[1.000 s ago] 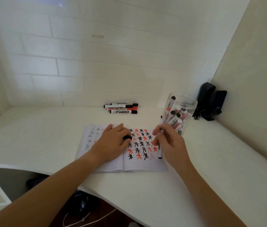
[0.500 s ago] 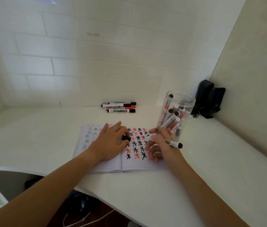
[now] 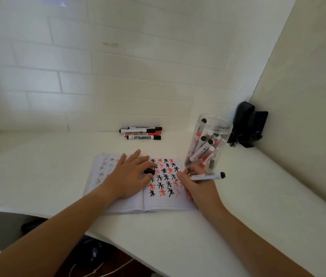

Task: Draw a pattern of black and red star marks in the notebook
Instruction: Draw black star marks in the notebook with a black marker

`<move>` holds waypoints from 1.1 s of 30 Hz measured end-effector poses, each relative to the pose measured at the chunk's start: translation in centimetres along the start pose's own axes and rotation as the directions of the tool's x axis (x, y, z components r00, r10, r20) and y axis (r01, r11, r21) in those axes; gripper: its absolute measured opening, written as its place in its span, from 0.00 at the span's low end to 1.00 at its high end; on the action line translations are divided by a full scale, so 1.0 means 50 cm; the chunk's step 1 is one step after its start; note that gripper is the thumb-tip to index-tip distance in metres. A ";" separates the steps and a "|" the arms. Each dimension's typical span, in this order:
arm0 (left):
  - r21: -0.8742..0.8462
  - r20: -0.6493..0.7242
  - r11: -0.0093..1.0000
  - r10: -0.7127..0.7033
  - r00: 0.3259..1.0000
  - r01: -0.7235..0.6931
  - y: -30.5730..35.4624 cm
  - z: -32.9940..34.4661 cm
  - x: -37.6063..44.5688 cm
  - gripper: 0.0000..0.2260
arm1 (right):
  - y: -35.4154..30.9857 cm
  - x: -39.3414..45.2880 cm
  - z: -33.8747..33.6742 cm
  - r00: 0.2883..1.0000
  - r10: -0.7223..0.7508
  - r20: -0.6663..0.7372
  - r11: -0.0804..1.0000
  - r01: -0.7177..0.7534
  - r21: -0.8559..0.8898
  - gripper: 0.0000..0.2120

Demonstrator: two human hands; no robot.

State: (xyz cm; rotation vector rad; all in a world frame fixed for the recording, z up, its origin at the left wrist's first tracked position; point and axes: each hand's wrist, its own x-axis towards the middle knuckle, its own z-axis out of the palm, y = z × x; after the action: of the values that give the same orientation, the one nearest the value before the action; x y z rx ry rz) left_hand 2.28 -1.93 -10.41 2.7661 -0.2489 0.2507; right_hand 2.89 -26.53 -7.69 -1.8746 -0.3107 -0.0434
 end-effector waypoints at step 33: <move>-0.019 -0.012 1.000 -0.004 1.000 0.004 -0.003 0.005 0.002 0.20 | -0.007 -0.024 -0.038 0.986 0.148 -0.076 0.967 -0.160 -0.197 0.09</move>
State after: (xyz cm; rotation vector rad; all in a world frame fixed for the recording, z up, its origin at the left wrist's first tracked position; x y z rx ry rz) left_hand 2.46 -1.88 -10.66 2.7455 -0.2411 0.2624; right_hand 1.88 -28.43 -7.00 -2.0904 -0.1204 -0.0273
